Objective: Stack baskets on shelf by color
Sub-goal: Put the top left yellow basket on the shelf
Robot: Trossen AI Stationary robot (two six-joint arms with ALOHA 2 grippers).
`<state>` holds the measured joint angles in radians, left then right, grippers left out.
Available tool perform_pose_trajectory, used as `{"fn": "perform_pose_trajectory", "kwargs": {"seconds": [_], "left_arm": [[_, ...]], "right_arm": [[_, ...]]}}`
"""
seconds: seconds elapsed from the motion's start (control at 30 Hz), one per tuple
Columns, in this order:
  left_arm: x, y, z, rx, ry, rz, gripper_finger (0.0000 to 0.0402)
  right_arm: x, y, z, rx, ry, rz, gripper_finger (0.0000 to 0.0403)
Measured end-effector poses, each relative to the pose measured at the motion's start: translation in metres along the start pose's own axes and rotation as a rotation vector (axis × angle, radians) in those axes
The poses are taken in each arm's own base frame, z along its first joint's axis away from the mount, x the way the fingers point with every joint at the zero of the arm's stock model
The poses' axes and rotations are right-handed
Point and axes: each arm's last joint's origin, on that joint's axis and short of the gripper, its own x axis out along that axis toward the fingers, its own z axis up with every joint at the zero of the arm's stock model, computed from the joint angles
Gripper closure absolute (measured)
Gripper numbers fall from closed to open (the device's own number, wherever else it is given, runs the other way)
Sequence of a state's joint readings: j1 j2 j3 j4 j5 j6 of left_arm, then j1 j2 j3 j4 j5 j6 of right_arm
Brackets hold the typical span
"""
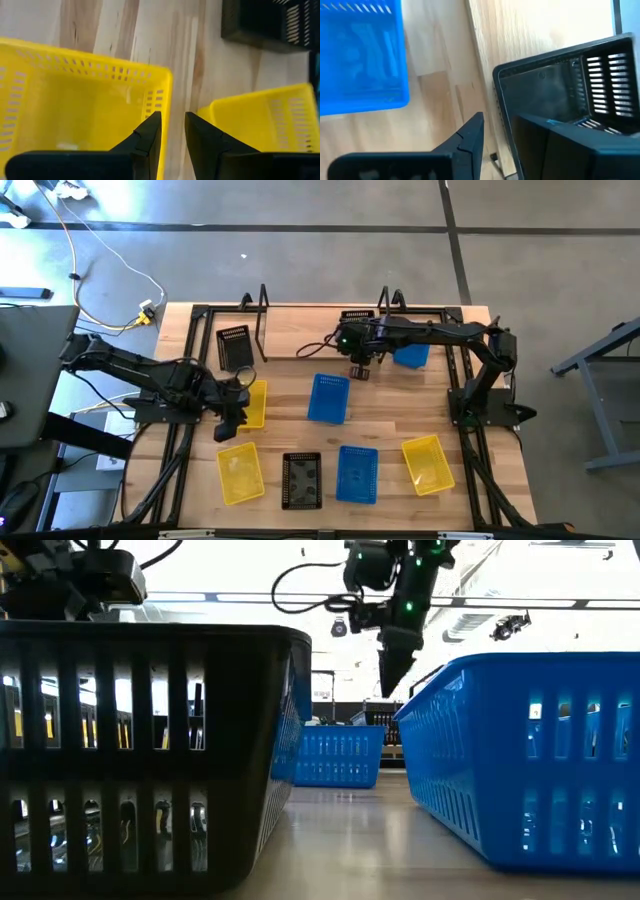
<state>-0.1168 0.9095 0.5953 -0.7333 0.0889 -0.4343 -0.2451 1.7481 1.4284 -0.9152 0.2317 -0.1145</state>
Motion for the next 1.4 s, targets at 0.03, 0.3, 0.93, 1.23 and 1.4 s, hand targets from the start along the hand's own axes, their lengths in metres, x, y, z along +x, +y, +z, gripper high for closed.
{"fn": "perform_pose_trajectory", "kwargs": {"seconds": [0.03,0.3,0.93,1.23,1.4], "left_arm": [[0.002,-0.001,-0.001,0.006,0.019,0.009,0.0326],[0.017,-0.008,-0.005,0.053,0.111,0.039,0.0326],[0.048,-0.01,-0.008,0.083,0.237,0.204,0.0373],[0.042,-0.013,-0.003,0.114,0.214,0.193,0.0396],[0.027,-0.024,0.017,0.19,0.114,0.179,0.0398]], "right_arm": [[-0.004,0.0,0.002,0.018,0.0,0.002,0.0317],[-0.033,0.001,0.019,0.132,-0.081,0.008,0.0317],[-0.062,0.031,0.028,0.199,-0.137,0.056,0.032],[-0.068,0.052,0.028,0.244,-0.144,0.083,0.032],[-0.071,0.062,0.027,0.288,-0.145,0.1,0.032]]}}
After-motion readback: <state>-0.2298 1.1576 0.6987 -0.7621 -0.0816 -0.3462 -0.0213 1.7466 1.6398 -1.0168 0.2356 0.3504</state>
